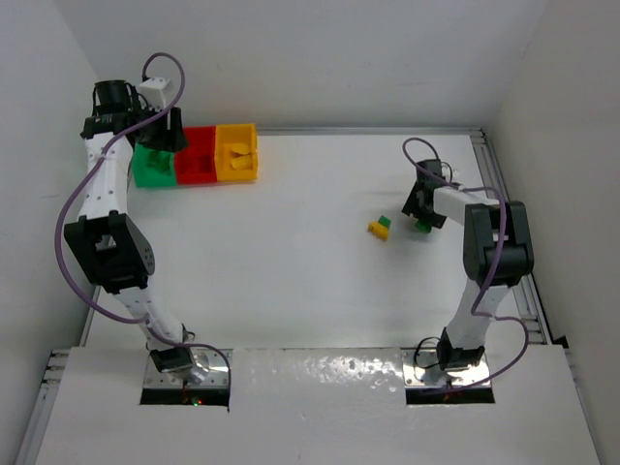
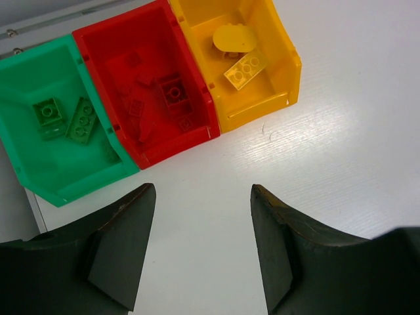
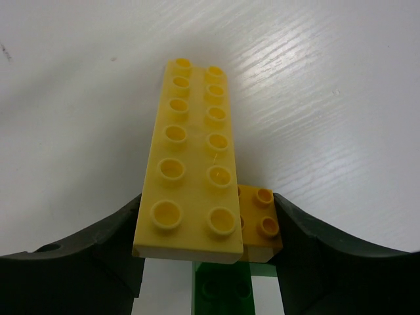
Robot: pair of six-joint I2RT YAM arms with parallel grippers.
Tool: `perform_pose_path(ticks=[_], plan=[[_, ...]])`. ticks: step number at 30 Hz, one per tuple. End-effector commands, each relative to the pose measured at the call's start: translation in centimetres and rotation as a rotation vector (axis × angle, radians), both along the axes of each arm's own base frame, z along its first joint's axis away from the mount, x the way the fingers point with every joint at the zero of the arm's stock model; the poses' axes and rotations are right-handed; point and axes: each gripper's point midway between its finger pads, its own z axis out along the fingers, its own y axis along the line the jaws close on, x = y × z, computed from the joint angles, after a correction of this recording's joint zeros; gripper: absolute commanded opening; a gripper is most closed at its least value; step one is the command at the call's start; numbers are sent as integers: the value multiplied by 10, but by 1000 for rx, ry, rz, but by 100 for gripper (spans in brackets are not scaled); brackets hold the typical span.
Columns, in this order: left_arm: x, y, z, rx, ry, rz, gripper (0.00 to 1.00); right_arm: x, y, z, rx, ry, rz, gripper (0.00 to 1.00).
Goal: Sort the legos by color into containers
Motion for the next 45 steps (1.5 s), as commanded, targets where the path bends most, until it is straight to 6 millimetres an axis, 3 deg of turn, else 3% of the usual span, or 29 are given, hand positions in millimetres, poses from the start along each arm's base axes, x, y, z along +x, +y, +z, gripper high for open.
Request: perform_pose_path(ticks=[1,10,13,15,19,25,29,31,34,36,37,39,40,41,43,45], plan=[[-5,-8,32,-5,-77,-22,58,4,-2,14,-29,-70,57,49],[-4,-22,37,-35,-91,-71,57,-3,13,34,2,-140,199,46],[-7,-35,34,-25,-80,-120,57,-1,16,40,-1,-163,230,52],[-8,-40,33,-24,-74,-133,57,1,19,43,2,-147,264,67],[-9,-46,33,-42,-73,-147,57,0,20,51,-12,-130,317,79],[-9,-46,34,-34,-75,-154,57,-6,26,67,-19,-141,421,81],[-10,-46,34,-34,-73,-154,57,-15,51,85,-9,-158,609,79],[-10,-46,35,-30,-78,-156,57,-22,70,105,-91,-210,862,79],[-9,-46,35,-27,-80,-158,57,-51,112,103,-160,-195,1329,82],[-7,-45,35,-32,-80,-152,57,-54,120,101,-159,-161,1418,81],[-6,-45,35,-36,-84,-150,57,-55,122,90,-139,-116,1453,80],[-5,-46,37,-43,-87,-151,57,-49,124,93,-140,-73,1515,79],[-5,-47,38,-44,-91,-153,57,-49,126,81,-115,-32,1545,79],[-6,-48,38,-44,-88,-156,57,-44,129,86,-129,-22,1589,79],[-7,-46,39,-33,-90,-153,57,-46,139,71,-114,50,1660,81],[-8,-43,37,-20,-86,-147,57,-44,147,69,-122,74,1713,81]])
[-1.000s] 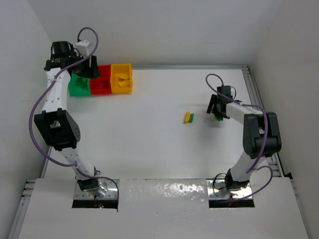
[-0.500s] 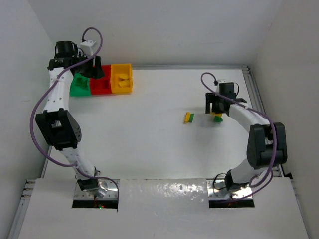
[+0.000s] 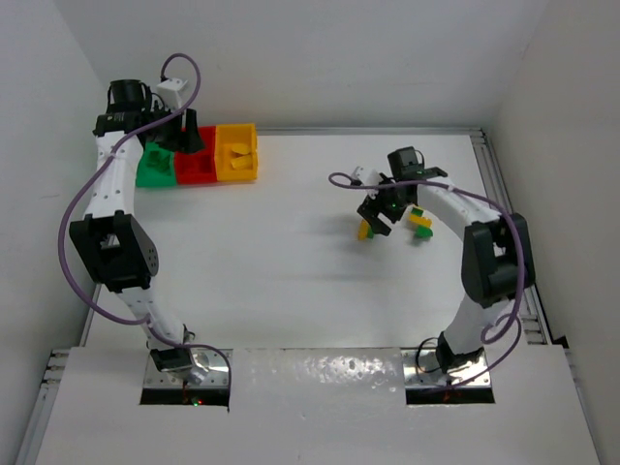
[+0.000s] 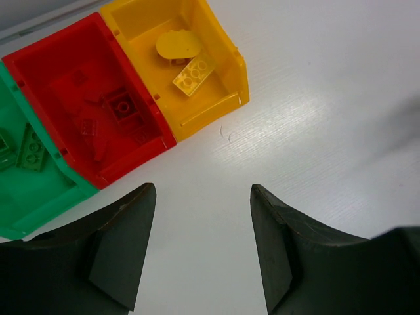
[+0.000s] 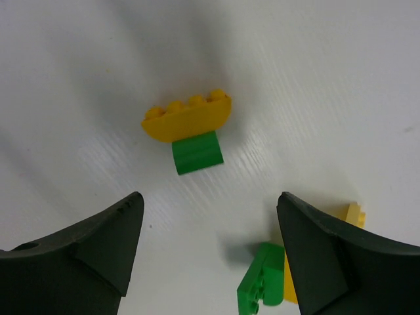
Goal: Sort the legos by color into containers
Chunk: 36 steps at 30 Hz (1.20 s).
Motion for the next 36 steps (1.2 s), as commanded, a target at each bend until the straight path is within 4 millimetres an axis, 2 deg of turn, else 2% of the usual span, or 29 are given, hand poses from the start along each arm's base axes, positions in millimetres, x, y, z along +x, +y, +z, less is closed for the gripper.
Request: perform_pose_path(ticks=[1,2,6,10,14,18,21,23,26,31,36], plan=[[-3,-1,37,28,-96,-12,57,-4,24,6,-26,26,207,81],[-4,0,37,31,-95,-13,57,-4,27,-3,-27,48,216,80],[-6,1,39,38,-99,-8,57,-1,29,-17,-34,83,219,66],[-7,3,38,49,-96,-2,57,-8,29,-33,-44,114,214,59],[-6,2,39,47,-99,-1,57,-15,20,-49,-87,134,200,59],[-5,2,40,38,-102,3,57,-9,17,-58,-110,115,172,56],[-3,1,40,29,-99,2,57,5,9,-61,-154,74,88,59],[-4,0,40,26,-98,-2,57,6,7,-60,-163,57,92,64],[-4,0,40,30,-100,-3,57,9,9,-56,-159,22,109,65],[-4,0,40,29,-97,-2,57,7,31,-47,-67,36,164,72],[-6,1,40,40,-97,-6,57,9,45,-40,-60,-25,253,80]])
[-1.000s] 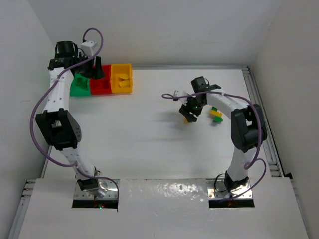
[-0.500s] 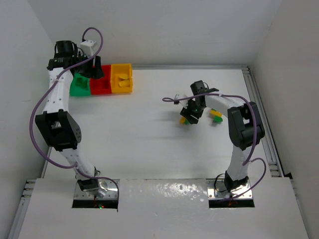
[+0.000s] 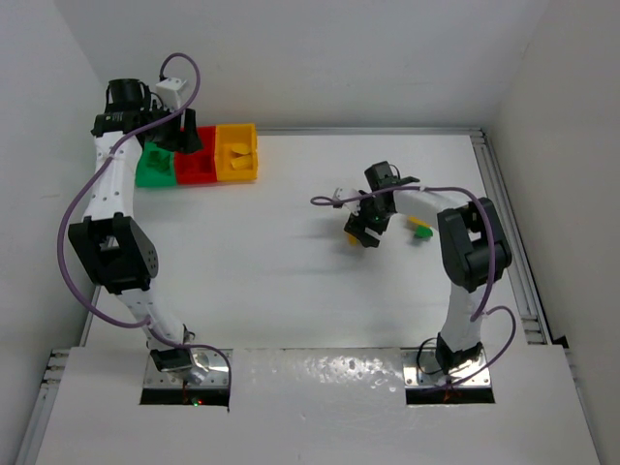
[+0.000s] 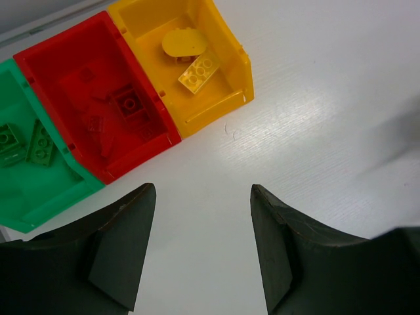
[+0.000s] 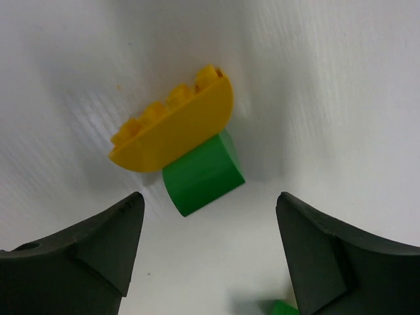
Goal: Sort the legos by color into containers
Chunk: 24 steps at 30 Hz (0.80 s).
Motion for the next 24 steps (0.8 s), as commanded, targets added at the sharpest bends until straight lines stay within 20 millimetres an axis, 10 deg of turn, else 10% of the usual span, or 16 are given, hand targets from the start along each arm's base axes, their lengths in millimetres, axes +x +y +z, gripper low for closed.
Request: perform_pose_path(ticks=[1,18,24], plan=[[-2,-3,35,18,-90,-17,57,17,22,23,60,-98,95,80],[-3,-4,40,11,-98,-16,57,27,41,10,37,-128,164,75],[-4,-3,37,16,-90,-17,58,19,40,7,37,-106,161,59]])
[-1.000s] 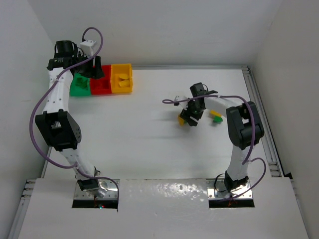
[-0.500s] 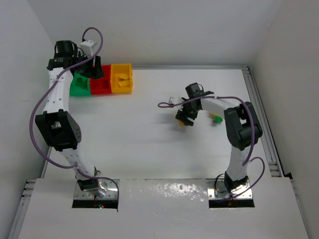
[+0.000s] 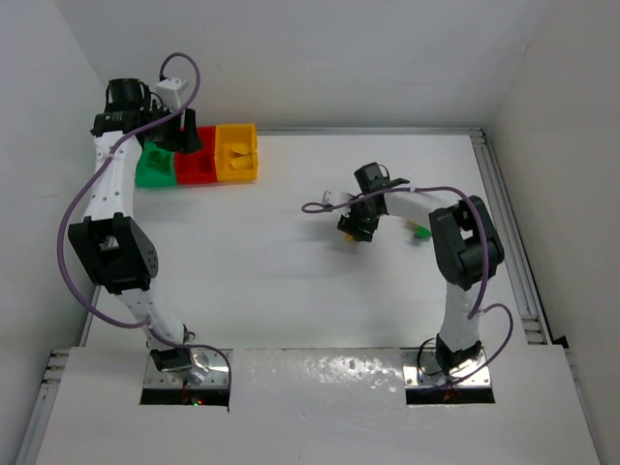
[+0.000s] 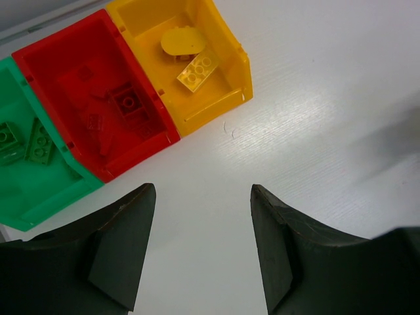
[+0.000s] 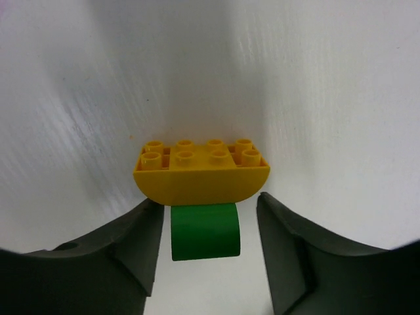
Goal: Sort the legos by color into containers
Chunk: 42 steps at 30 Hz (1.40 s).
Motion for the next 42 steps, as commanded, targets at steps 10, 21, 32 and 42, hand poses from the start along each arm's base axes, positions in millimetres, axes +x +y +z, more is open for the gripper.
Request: perform_pose_path(ticks=[10,21,32,42], plan=[[-4,-6,34,-4,-80,-22,57,4,19,19,69,-35,-3,6],[-32,-111,-1,-148,78,-263,64,43,74,119,498,-356,-348,0],[-66,-224,-25,-312,222,-481,100,28,162,167,867,-408,-505,0],[-80,-229,-53,-291,292,-487,74,33,179,184,932,-385,-509,0]])
